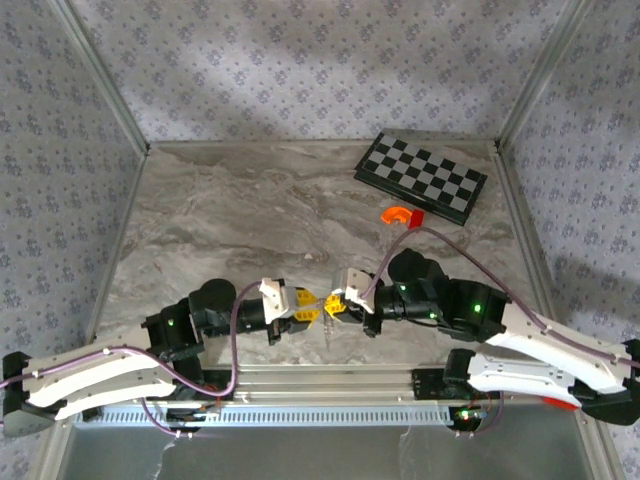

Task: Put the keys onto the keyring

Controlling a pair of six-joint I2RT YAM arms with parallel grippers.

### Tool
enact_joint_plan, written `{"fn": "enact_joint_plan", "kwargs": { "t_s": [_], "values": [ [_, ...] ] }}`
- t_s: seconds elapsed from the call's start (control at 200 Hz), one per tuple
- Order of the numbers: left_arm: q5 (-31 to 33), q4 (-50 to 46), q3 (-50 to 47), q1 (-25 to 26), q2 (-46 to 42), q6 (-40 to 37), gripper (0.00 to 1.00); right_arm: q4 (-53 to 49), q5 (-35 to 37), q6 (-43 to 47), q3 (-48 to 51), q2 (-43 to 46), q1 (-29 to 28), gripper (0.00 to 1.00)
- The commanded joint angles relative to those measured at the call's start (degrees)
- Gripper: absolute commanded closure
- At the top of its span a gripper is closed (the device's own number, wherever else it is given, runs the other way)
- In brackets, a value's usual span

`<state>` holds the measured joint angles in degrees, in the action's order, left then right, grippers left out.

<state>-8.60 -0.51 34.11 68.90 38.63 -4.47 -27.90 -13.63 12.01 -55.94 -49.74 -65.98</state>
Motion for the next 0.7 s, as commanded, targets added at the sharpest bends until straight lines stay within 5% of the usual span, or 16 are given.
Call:
{"fn": "enact_joint_plan", "kwargs": {
  "t_s": [0.0, 0.49, 0.695],
  "values": [
    [1.88, -2.36, 3.38, 0.17, -0.49, -1.59, 0.75, -5.08, 0.74, 1.39, -3.62, -1.06, -0.13, 1.00],
    [-0.66, -2.70, 4.48, 0.16, 1.53, -1.86, 0.76, -8.14, -1.65, 2.07, -8.04, -5.97, -0.82, 1.00],
    [-1.51, -2.98, 4.50, 0.13, 1.71, -1.97, 0.96, -7.52, -2.45, 2.14, -8.13, -6.77, -0.99, 1.00]
  ]
}}
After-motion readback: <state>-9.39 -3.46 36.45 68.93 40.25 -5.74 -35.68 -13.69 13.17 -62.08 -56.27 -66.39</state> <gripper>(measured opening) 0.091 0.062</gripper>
